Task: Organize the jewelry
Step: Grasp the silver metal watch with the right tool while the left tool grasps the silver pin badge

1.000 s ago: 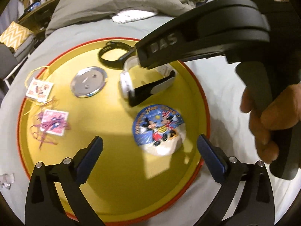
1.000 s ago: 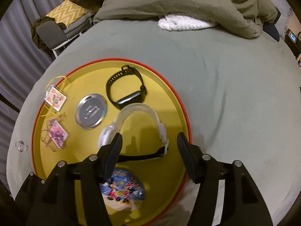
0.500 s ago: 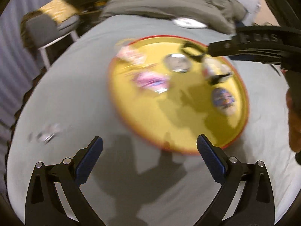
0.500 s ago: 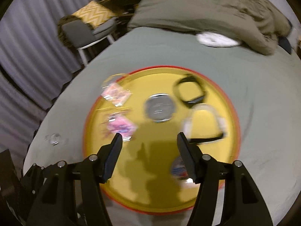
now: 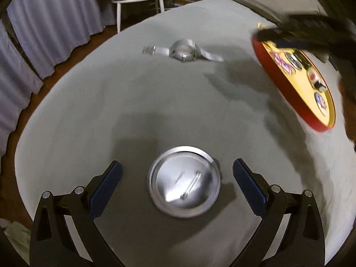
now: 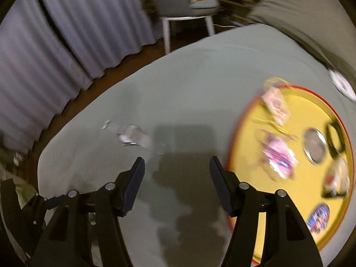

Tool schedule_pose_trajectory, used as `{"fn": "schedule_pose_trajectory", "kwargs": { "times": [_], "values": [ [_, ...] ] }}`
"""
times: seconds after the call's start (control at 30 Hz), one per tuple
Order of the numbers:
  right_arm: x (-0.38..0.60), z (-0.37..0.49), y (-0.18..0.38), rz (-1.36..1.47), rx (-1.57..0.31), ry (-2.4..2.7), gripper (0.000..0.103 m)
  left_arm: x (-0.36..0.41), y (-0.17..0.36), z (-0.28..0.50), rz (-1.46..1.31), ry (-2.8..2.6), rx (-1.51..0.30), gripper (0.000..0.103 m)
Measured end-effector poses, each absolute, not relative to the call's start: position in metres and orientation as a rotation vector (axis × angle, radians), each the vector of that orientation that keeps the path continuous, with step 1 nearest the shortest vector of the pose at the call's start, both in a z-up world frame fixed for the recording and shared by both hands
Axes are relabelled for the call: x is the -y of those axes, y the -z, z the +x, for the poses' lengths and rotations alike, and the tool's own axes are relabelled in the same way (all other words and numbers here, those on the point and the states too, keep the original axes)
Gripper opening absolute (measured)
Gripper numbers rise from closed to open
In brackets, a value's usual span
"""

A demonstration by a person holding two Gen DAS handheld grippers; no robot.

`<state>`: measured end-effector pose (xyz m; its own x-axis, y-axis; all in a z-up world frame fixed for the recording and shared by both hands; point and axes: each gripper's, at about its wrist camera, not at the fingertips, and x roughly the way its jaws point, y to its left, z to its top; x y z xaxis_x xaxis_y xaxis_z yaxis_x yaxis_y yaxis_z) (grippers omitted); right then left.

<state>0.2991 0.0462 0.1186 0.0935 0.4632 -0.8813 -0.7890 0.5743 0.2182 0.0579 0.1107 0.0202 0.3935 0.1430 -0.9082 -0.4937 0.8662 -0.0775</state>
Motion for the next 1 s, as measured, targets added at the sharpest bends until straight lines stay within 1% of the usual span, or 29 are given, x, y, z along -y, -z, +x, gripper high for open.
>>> {"fn": "schedule_pose_trajectory", "kwargs": {
  "times": [0.33, 0.57, 0.67, 0.83, 1.0],
  "values": [
    [-0.125, 0.264, -0.09, -0.572, -1.143, -1.104, 0.057, -0.089, -0.001, 0.066, -0.203, -0.4, -1.136, 0.097],
    [-0.153, 0.262, -0.067, -0.66, -1.189, -1.125, 0.057, -0.087, 0.003, 0.062, -0.189, -0.387, -1.096, 0.098],
    [-0.156, 0.263, -0.063, -0.659, -1.188, -1.115, 0.07, -0.087, 0.003, 0.057, -0.184, -0.387, -1.087, 0.098],
    [-0.155, 0.262, -0.06, -0.673, -1.179, -1.116, 0.071, -0.087, 0.004, 0.057, -0.173, -0.398, -1.106, 0.098],
    [-0.158, 0.261, -0.058, -0.666, -1.172, -1.106, 0.069, -0.088, 0.001, 0.058, -0.197, -0.434, -1.11, 0.098]
  ]
}}
